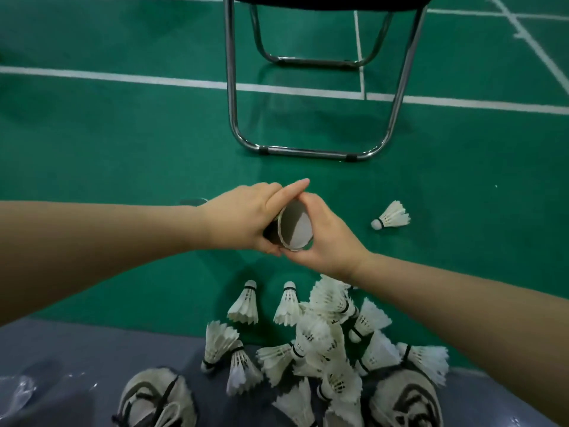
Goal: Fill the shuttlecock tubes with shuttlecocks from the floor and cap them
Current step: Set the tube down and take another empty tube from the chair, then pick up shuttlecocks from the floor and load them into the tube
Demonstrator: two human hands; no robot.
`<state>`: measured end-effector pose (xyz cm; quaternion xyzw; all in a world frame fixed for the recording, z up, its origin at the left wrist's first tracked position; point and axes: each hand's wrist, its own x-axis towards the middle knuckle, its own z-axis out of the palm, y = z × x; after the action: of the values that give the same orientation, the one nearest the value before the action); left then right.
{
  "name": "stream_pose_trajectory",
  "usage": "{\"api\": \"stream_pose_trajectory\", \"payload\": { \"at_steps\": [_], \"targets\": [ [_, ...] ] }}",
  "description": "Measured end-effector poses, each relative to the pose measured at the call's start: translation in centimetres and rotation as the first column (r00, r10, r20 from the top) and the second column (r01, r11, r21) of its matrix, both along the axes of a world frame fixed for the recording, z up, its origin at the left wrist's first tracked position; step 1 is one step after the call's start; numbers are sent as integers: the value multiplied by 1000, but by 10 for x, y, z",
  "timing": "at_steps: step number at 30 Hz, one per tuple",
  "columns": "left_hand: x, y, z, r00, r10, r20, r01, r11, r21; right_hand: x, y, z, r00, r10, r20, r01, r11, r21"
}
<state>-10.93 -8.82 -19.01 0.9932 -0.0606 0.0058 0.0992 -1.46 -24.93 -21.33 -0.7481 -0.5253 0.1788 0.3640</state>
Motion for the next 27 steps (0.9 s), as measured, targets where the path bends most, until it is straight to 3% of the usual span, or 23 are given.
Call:
{"api": "stream_pose_trajectory", "payload": {
  "at_steps": [7, 10, 13, 16, 22, 24, 27],
  "targets": [
    [23, 2, -22, 993, 30, 112, -38, 997, 73, 20, -3, -30, 974, -219, -65, 210, 970, -123],
    [24, 2, -28, 991, 66, 115, -74, 995, 65, 19, -20, -45, 956, -293, 0, 285, 930, -232],
    [18, 0, -33, 992, 68, 102, -75, 995, 72, 8, -45, -59, 979, -44, 201, 132, 884, -449],
    [10, -1, -33, 994, 68, 83, -74, 995, 63, -5, -60, -76, 880, 343, 328, -39, 741, -670],
    [-1, 2, -22, 993, 90, 76, -93, 995, 32, -15, -50, -85, 690, 592, 417, 42, 542, -839],
    [-2, 1, -20, 994, 102, 49, -103, 994, 21, -13, -46, -84, 742, 511, 433, 83, 571, -817],
    [-1, -1, -17, 992, 117, 44, -117, 993, 18, -1, -40, -72, 898, -12, 440, 282, 784, -553]
  ]
}}
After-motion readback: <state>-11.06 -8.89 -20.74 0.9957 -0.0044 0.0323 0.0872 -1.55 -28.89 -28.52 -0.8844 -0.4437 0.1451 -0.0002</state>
